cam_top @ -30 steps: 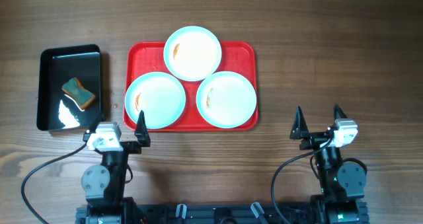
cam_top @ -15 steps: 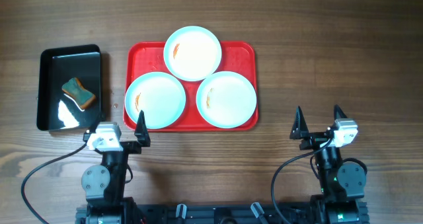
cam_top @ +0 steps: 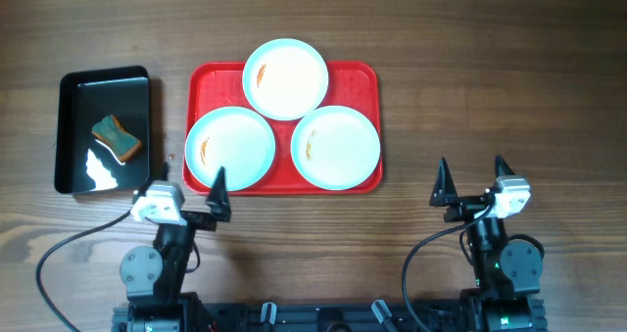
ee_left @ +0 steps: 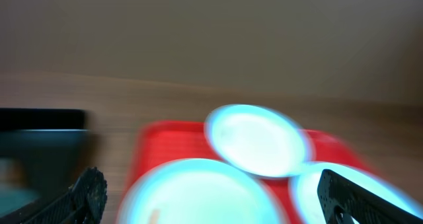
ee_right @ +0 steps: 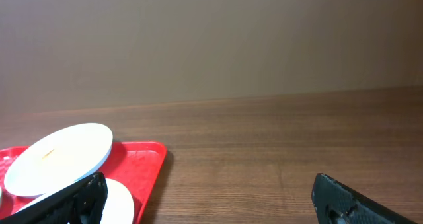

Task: Clean dirty plates on tray and stack at the side
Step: 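Move the left gripper over the black tray toward the green sponge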

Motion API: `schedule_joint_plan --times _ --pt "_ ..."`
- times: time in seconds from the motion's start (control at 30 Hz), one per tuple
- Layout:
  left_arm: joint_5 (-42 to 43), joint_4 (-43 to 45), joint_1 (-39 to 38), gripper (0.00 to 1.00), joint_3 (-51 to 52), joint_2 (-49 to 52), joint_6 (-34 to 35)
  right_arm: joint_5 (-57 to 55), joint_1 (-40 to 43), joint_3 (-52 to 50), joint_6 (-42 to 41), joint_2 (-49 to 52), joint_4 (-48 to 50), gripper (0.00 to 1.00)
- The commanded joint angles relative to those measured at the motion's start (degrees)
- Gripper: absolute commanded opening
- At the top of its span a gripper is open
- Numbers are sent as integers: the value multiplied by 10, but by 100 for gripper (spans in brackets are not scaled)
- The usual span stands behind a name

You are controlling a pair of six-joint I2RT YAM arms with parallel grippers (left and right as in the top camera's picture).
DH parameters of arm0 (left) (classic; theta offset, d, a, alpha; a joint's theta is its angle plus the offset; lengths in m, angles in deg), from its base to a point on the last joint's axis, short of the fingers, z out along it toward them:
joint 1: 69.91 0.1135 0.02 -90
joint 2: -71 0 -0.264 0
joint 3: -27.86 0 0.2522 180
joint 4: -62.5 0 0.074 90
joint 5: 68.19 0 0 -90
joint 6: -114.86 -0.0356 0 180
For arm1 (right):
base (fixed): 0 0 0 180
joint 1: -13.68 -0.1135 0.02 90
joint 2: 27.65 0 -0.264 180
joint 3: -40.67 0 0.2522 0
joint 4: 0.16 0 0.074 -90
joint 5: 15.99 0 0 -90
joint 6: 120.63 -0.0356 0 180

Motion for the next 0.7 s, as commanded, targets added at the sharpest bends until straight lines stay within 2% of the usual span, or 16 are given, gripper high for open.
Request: schedule_joint_plan --times 0.0,0.1,0.23,0.47,0.6,0.67 --pt "216 6 2 100 6 -5 129 5 2 -1 -4 -3 1 100" --pt "222 32 2 100 6 -5 133 5 2 -1 -4 -3 1 100" --pt "241 104 2 100 6 -5 187 5 2 -1 -4 -3 1 100" --pt "240 224 2 100 5 -5 189 5 2 -1 -4 -3 1 100" --pt "232 213 2 100 -21 3 173 5 2 -1 -4 -3 1 100" --pt "219 175 3 100 -52 20 146 5 2 -1 -4 -3 1 100"
